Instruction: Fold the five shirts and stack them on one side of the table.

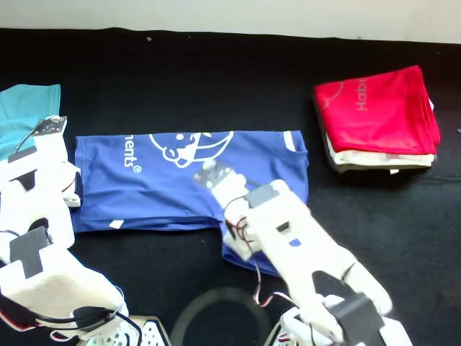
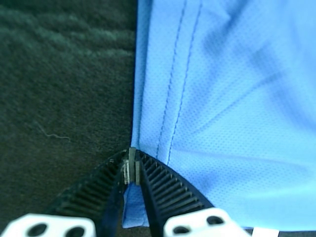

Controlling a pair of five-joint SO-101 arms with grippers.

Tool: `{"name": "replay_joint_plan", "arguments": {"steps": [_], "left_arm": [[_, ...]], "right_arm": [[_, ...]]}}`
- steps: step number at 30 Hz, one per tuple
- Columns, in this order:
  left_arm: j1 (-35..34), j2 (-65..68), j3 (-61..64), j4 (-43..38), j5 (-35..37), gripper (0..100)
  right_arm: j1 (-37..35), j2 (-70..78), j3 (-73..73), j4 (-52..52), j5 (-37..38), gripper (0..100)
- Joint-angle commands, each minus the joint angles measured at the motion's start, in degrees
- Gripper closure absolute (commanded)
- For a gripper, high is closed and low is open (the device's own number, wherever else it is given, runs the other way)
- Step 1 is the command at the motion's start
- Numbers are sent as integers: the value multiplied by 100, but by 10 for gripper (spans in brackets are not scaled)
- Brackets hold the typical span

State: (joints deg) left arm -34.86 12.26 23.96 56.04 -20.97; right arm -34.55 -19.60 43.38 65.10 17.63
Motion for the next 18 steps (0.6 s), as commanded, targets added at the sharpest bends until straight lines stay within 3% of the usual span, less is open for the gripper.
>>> {"name": "replay_joint_plan", "arguments": {"steps": [1, 9, 14, 18], "left_arm": [[-31, 13, 40, -79, -18, 991], [-31, 13, 40, -79, -18, 991], [-31, 13, 40, -79, -18, 991], [-31, 13, 40, -79, -18, 991]], "right_arm": [[295, -646, -453, -48, 62, 991], [224, -154, 136, -1147, 26, 991], [215, 303, 224, -1033, 44, 991], [1103, 312, -13, -1095, 18, 991]]}}
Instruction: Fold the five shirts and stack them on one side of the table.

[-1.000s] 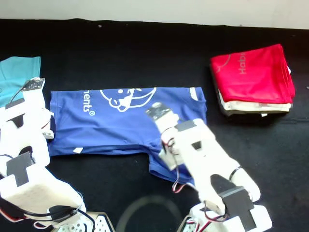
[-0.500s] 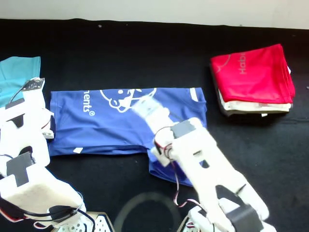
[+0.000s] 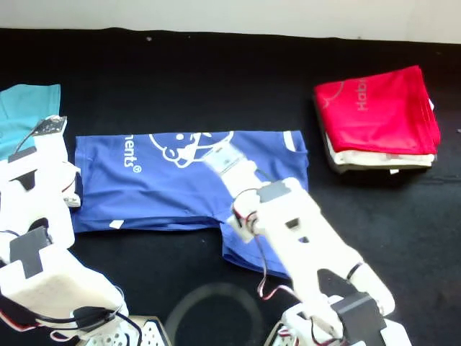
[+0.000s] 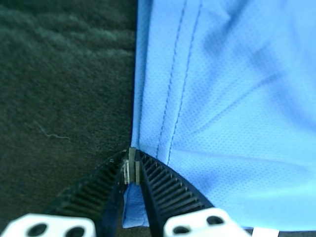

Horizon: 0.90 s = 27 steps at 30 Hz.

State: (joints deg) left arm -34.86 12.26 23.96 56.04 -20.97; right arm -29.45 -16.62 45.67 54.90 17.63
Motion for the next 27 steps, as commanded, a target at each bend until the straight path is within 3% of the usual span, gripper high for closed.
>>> {"name": "replay_joint_plan", "arguments": {"steps": [1, 7, 17, 27], "left_arm": [[-31, 13, 40, -79, -18, 991], [-31, 13, 40, -79, -18, 991], [-75, 13, -4, 35, -229, 991], [-136, 22, -198, 62, -378, 991]], "right_arm": [[910, 57, -400, -136, 18, 991], [2158, 760, -1508, -382, 9, 991], [2220, 3134, -3222, -356, 18, 991], [2598, 3389, -3758, 4, 18, 991]]}}
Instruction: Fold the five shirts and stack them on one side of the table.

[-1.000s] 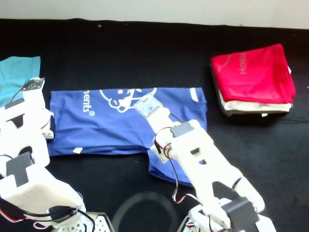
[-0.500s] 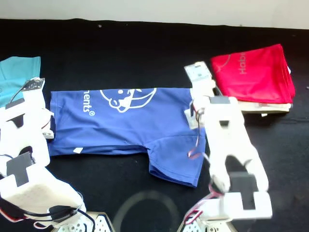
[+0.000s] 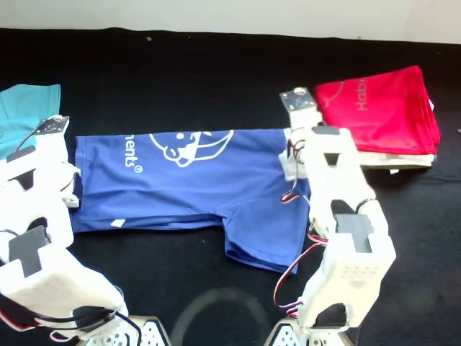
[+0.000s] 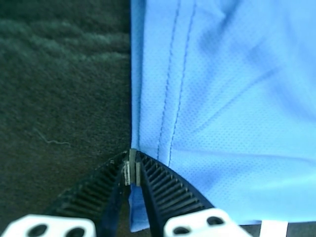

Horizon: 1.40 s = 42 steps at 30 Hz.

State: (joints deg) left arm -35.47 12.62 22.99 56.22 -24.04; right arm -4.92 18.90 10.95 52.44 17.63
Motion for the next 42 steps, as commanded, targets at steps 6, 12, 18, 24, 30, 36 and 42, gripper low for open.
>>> {"name": "replay_joint_plan", "arguments": {"steps": [6, 12, 18, 24, 30, 36, 42], "left_arm": [[-75, -84, -66, 62, -44, 991], [-66, -92, -523, 818, -44, 991], [-48, -497, -945, 1477, -44, 991], [444, -1947, -321, 1653, -44, 991], [822, -2571, 1288, 484, -35, 991], [804, -2571, 2141, -413, -35, 991], [804, -2571, 2554, -1011, -35, 991]], "right_arm": [[66, -927, -251, 453, 18, 991], [-330, -2255, -224, 1288, 18, 991], [-655, -3160, -224, 2097, 44, 984], [-1095, -3301, -224, 2747, 62, 913], [-1569, -3310, -224, 3284, 62, 917], [-2185, -4066, 409, 3451, 62, 944], [-2835, -4884, 2431, 2923, 132, 938]]}}
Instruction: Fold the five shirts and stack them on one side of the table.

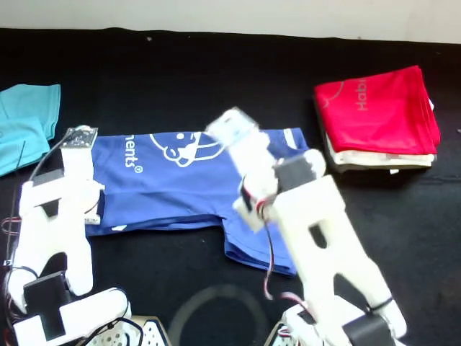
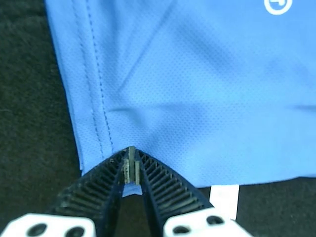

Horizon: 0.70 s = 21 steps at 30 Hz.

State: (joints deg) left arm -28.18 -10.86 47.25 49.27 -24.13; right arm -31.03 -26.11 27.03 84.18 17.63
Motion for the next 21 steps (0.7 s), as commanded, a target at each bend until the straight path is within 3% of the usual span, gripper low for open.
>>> {"name": "replay_joint_plan", "arguments": {"steps": [1, 6, 14, 21], "left_arm": [[75, -215, 242, -440, -26, 991], [75, -224, 673, -844, -44, 991], [75, -215, 646, -844, -35, 991], [92, -215, 646, -844, -35, 991]], "right_arm": [[-286, -426, 1156, -356, 281, 925], [-497, -470, 2237, -690, 712, 837], [-479, -418, 2598, -769, 1407, 833], [-470, -409, 3336, -1727, 1415, 832]]}}
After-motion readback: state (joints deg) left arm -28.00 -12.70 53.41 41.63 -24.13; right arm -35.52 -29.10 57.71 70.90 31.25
